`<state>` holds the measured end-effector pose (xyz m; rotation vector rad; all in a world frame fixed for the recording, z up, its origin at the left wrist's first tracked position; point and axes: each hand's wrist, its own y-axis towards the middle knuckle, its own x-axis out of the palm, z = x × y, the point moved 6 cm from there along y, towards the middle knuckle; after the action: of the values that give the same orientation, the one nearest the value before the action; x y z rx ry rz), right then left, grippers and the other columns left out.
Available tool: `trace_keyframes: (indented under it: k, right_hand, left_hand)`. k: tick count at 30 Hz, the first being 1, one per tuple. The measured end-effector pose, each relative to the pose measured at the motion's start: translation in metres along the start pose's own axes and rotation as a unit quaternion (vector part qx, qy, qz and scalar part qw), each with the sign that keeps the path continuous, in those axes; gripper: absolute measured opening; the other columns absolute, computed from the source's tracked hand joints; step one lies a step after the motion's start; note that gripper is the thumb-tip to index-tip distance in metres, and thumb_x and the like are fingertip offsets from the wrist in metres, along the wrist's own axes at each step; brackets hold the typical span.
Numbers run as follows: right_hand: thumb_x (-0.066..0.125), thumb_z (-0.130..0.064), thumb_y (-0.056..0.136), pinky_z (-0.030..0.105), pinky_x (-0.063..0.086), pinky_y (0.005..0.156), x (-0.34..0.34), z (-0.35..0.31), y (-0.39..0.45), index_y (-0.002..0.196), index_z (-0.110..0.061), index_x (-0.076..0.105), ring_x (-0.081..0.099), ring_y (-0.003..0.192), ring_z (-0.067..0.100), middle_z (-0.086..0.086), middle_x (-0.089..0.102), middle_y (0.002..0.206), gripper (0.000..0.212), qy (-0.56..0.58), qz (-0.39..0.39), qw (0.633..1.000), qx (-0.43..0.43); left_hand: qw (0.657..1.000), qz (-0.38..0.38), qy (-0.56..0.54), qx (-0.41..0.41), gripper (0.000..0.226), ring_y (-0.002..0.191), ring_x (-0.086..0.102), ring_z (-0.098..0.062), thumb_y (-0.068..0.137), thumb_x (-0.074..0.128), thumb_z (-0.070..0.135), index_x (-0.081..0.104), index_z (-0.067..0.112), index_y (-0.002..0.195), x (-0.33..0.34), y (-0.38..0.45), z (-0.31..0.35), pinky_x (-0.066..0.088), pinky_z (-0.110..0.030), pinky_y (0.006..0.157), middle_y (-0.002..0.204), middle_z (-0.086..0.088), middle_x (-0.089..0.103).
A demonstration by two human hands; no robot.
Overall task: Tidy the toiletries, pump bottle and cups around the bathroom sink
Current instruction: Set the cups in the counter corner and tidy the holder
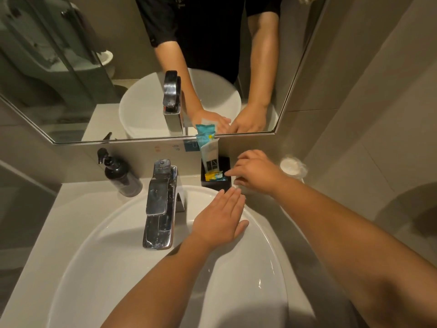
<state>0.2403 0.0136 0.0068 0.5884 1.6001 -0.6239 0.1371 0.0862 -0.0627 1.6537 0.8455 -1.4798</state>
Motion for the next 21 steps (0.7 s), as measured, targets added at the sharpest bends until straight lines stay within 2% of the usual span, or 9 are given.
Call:
trace_keyframes:
  k: [5,11,21]
  right_hand:
    - [0.054,-0.036,0.093,0.041,0.018,0.111,0.004,-0.004,0.005,0.12,-0.034,0.065,0.037,0.134,0.022,-0.006,0.068,0.118,0.029,0.005,-0.009,1.0,-0.004]
    - [0.056,-0.037,0.092,0.04,0.015,0.112,0.003,0.001,0.006,0.116,-0.033,0.066,0.034,0.136,0.021,-0.007,0.068,0.118,0.027,0.002,-0.019,1.0,-0.004]
    - [0.056,-0.037,0.092,0.037,0.025,0.105,0.009,0.008,0.003,0.119,-0.032,0.064,0.039,0.13,0.019,-0.008,0.068,0.117,0.028,0.014,-0.015,1.0,0.007]
  left_hand:
    - [1.0,0.007,0.005,0.001,0.064,0.136,0.041,-0.03,0.098,0.026,0.049,0.046,0.004,0.139,0.0,0.0,0.0,0.025,-0.045,0.113,0.143,-0.016,0.048]
    - [1.0,0.01,0.0,0.0,0.064,0.136,0.04,-0.03,0.098,0.026,0.049,0.046,0.004,0.139,0.0,0.001,0.0,0.027,-0.046,0.113,0.144,-0.016,0.047]
    - [1.0,0.003,0.001,-0.001,0.065,0.137,0.04,-0.03,0.099,0.023,0.05,0.046,0.005,0.139,0.002,0.001,0.0,0.024,-0.045,0.113,0.144,-0.015,0.047]
